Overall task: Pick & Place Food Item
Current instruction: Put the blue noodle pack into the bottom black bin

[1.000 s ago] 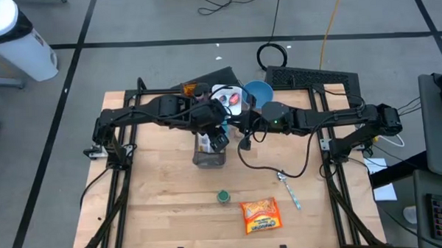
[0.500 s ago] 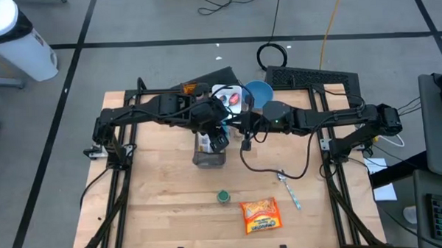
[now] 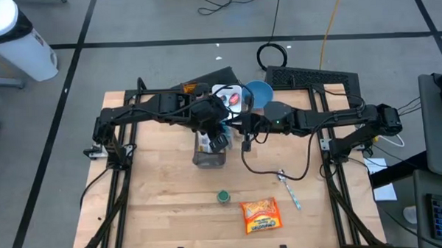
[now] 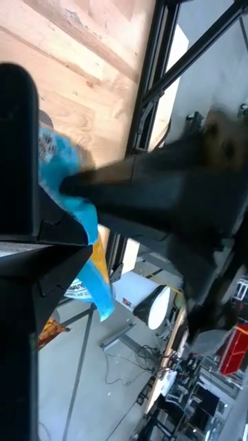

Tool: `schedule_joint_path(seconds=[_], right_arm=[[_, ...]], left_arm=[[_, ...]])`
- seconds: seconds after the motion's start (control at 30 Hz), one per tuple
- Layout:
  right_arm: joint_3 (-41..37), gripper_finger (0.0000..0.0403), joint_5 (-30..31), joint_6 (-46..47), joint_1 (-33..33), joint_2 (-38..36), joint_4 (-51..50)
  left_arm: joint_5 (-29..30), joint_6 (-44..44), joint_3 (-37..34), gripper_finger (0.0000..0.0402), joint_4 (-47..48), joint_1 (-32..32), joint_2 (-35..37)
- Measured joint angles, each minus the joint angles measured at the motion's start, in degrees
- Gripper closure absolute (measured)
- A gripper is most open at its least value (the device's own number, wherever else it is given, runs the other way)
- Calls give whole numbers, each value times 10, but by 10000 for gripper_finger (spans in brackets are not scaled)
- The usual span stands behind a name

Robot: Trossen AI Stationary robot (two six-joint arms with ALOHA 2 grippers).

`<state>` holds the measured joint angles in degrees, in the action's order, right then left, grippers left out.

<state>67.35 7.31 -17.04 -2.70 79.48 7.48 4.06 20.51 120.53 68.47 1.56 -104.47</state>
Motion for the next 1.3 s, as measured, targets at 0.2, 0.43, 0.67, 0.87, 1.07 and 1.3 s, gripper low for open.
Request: schedule_joint_path(seconds=[0.2, 0.43, 0.67, 0.87, 1.07, 1.3], right_arm=[[0, 403, 0, -2, 2, 0, 4], [0, 402, 0, 7, 2, 1, 7], [0, 352, 0, 18, 2, -6, 1], [0, 268, -1, 31, -9, -26, -10], [0, 207, -167, 115, -47, -33, -54], [0, 184, -319, 166, -76, -34, -44]], left_arm=[[-24, -5, 0, 396, 0, 7, 0], [-14, -5, 0, 398, 43, 7, 0], [-18, -10, -1, 399, 93, 5, 0], [-35, -30, -1, 400, 129, 2, 0], [-83, -54, -1, 400, 123, 1, 20], [-152, -78, 0, 400, 120, -24, 60]])
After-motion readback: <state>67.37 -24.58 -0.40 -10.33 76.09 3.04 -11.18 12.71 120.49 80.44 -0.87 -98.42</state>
